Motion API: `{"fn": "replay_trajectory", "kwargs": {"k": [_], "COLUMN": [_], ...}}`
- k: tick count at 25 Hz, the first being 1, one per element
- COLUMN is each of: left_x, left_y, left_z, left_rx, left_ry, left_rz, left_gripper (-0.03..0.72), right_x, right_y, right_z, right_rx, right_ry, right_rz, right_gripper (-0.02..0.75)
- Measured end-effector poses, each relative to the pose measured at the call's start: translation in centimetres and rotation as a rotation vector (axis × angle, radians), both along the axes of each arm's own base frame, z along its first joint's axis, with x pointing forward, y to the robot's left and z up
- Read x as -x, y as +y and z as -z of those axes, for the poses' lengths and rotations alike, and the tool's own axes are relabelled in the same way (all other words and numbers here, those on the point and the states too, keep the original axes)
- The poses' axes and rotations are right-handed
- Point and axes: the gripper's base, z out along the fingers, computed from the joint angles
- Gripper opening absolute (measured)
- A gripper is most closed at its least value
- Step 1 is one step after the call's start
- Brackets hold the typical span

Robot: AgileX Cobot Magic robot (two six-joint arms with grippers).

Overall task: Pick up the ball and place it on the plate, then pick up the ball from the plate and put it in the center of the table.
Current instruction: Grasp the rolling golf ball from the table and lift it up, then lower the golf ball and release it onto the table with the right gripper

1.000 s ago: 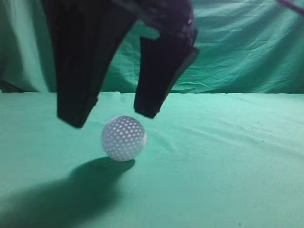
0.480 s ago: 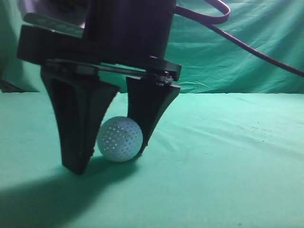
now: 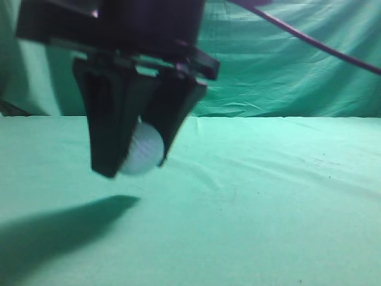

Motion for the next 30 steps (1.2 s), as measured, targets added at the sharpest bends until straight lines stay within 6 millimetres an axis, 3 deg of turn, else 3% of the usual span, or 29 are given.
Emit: {"fn": "replay_trajectory", "kwargs": {"k": [9, 12, 19, 25, 30], "left_x": [0.4, 0.4, 0.4, 0.4, 0.4], "left_y": [0.1, 0.1, 0.1, 0.1, 0.1], "left_z": [-0.3, -0.4, -0.4, -0.4, -0.4], "left_rx": [0.006, 0.006, 0.004, 0.004, -0.007], "left_ry": [-0.031, -0.036, -0.039, -0.041, -0.046], "left_rz": [-0.002, -0.003, -0.002, -0.003, 0.002], "left_gripper": [0.0, 0.0, 0.0, 0.0, 0.0], "right_x": [-2.4, -3.7, -7.6, -13.0, -14.5], "right_y": [3.1, 4.3, 7.4, 7.3, 7.7], "right_z": [-6.4, -7.3, -4.2, -2.3, -0.4], "right_rx": [-0.149, -0.172, -0.08, -0.129, -0.144], "right_ry": [-0.136, -0.202, -0.232, -0.149, -0.12], "right_rz": [-0.016, -0.022, 0.041, 0.193, 0.221], "right_gripper": [0.319, 0.319, 0.319, 0.319, 0.319]}}
